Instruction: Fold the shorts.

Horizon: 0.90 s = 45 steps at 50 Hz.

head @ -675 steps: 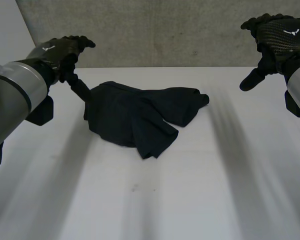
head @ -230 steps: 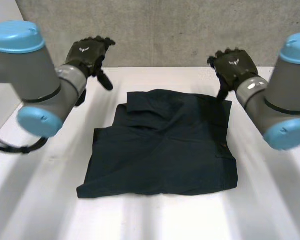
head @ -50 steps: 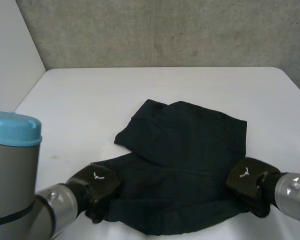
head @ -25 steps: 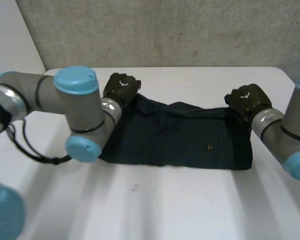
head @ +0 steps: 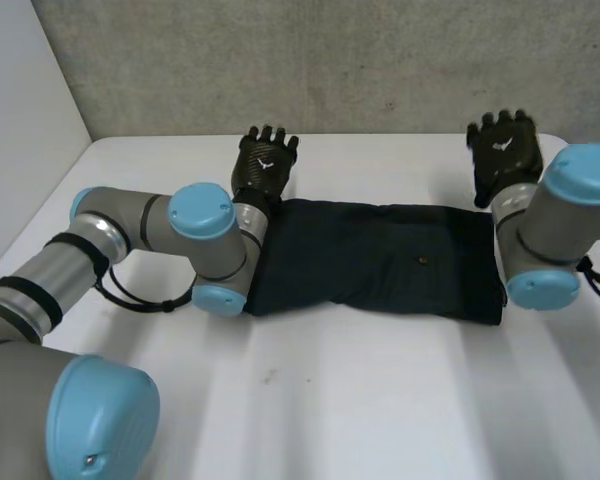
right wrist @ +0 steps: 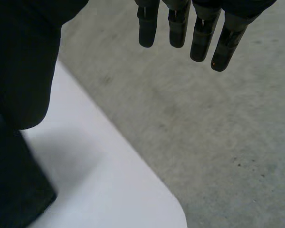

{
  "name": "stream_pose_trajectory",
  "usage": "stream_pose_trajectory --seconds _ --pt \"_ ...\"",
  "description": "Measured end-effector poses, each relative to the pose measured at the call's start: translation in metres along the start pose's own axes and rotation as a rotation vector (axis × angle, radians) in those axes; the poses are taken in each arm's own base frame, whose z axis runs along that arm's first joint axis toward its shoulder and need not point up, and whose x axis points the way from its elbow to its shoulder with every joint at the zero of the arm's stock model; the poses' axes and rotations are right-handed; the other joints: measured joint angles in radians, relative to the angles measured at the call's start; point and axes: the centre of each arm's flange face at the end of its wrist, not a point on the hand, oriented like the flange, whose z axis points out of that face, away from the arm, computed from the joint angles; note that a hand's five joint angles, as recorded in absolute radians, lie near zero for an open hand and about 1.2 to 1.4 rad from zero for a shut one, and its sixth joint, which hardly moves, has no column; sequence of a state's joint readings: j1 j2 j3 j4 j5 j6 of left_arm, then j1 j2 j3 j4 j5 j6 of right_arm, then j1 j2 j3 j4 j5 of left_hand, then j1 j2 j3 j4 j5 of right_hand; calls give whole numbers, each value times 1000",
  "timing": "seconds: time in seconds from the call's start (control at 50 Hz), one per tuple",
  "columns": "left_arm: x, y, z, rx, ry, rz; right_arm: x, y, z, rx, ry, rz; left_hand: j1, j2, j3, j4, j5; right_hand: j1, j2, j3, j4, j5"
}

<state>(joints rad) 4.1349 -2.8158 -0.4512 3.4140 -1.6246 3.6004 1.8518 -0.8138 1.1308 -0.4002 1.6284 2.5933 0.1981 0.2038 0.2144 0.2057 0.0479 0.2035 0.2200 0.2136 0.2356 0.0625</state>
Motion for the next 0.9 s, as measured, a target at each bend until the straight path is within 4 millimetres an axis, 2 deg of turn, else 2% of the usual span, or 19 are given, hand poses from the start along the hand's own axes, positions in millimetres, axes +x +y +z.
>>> stream_pose_trajectory --seconds 0.04,0.06,0.08,0.14,0.2,0.24,0.3,0.32,0.42,0.44,0.5,0.54,0.68,0.72,0.74,0.86,0.9 --pt "-5 -8 -3 -9 -13 -3 10 -14 -5 9 7 72 0 0 0 0 0 0 0 -1 0 0" --pt "-5 -8 -3 -9 -13 -3 10 -14 -5 9 7 72 0 0 0 0 0 0 0 -1 0 0" --pt "-11 -18 -6 -16 -26 -6 21 -27 -13 8 7 142 0 0 0 0 0 0 0 -1 0 0" --pt "-22 -34 -13 -27 -34 -12 34 -37 -28 -31 -23 199 0 0 0 0 0 0 0 -1 0 0" --pt "-32 -49 -22 -39 -35 -22 39 -40 -45 -90 -72 229 0 -1 0 0 0 0 0 -1 0 0" --pt "-44 -63 -36 -56 -34 -43 41 -34 -66 -187 -146 258 0 -1 0 0 0 0 0 1 0 0" --pt "-52 -72 -51 -81 -28 -76 40 -26 -82 -263 -200 286 0 -1 0 0 0 5 31 36 14 25" --pt "-56 -75 -58 -95 -25 -96 38 -18 -94 -323 -241 318 0 -1 0 0 0 60 93 103 75 80" --pt "-62 -74 -76 -144 -12 -158 31 -2 -113 -396 -290 373 0 -1 0 0 0 178 223 234 208 191" --pt "-63 -71 -84 -171 -2 -188 27 7 -119 -412 -304 394 0 -1 0 0 0 190 240 250 228 207" --pt "-63 -65 -93 -203 14 -215 24 13 -122 -417 -310 403 0 -1 0 0 0 190 241 250 230 209" --pt "-62 -61 -98 -223 26 -226 18 25 -123 -415 -310 406 0 -1 0 0 0 190 242 250 230 210" --pt "-57 -48 -109 -274 55 -233 3 55 -114 -395 -302 349 0 -1 0 0 0 261 319 327 303 280" --pt "-56 -46 -110 -281 58 -232 1 60 -113 -396 -303 328 0 -1 0 0 0 447 544 528 503 469" --pt "-55 -45 -111 -284 58 -232 0 69 -110 -398 -294 284 0 -1 0 0 0 649 899 886 870 795" --pt "-56 -46 -112 -284 57 -231 10 76 -104 -407 -246 234 0 -1 0 0 0 656 952 955 952 852" --pt "-58 -50 -113 -278 54 -231 24 75 -100 -403 -199 202 0 -1 0 0 0 685 952 958 953 864"
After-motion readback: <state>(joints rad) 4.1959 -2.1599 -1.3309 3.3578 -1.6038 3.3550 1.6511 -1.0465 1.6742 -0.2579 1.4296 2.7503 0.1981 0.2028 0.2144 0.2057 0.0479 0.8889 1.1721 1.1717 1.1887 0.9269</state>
